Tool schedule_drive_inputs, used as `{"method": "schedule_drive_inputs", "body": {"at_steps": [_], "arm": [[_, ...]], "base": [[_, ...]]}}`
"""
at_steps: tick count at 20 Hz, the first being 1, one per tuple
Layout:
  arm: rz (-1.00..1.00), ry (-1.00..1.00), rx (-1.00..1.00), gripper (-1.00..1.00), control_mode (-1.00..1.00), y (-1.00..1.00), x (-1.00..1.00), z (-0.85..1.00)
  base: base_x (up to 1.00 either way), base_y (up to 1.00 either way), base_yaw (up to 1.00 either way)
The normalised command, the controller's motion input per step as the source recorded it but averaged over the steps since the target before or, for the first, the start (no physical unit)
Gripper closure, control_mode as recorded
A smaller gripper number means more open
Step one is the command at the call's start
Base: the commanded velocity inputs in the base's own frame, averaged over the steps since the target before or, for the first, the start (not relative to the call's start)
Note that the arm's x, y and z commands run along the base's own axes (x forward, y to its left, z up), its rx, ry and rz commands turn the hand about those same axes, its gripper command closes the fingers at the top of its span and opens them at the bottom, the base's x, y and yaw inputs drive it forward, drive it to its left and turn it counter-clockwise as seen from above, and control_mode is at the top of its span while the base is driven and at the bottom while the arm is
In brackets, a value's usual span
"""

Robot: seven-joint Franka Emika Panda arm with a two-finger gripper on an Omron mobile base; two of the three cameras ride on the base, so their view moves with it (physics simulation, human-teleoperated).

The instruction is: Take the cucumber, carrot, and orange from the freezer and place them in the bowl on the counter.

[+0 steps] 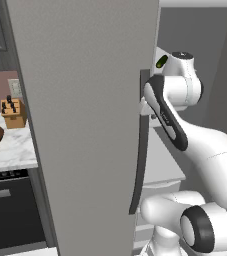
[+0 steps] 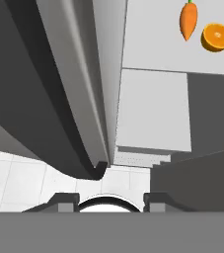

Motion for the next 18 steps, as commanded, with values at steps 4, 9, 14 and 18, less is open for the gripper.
{"method": "schedule_drive_inputs", "body": {"at_steps": [4, 9, 14, 18], "arm": [[-0.01, 0.00, 0.00, -1.00, -1.00, -0.03, -0.01, 0.00], [-0.01, 0.00, 0.00, -1.00, -1.00, -0.31, 0.00, 0.00], [0.00, 0.00, 0.00, -1.00, -1.00, -0.60, 0.01, 0.00], [0.00, -0.03, 0.00, -1.00, -1.00, -0.42, 0.15, 0.00]], "base": [[0.00, 0.00, 0.00], [0.00, 0.00, 0.00], [0.00, 0.00, 0.00], [0.00, 0.00, 0.00]]}}
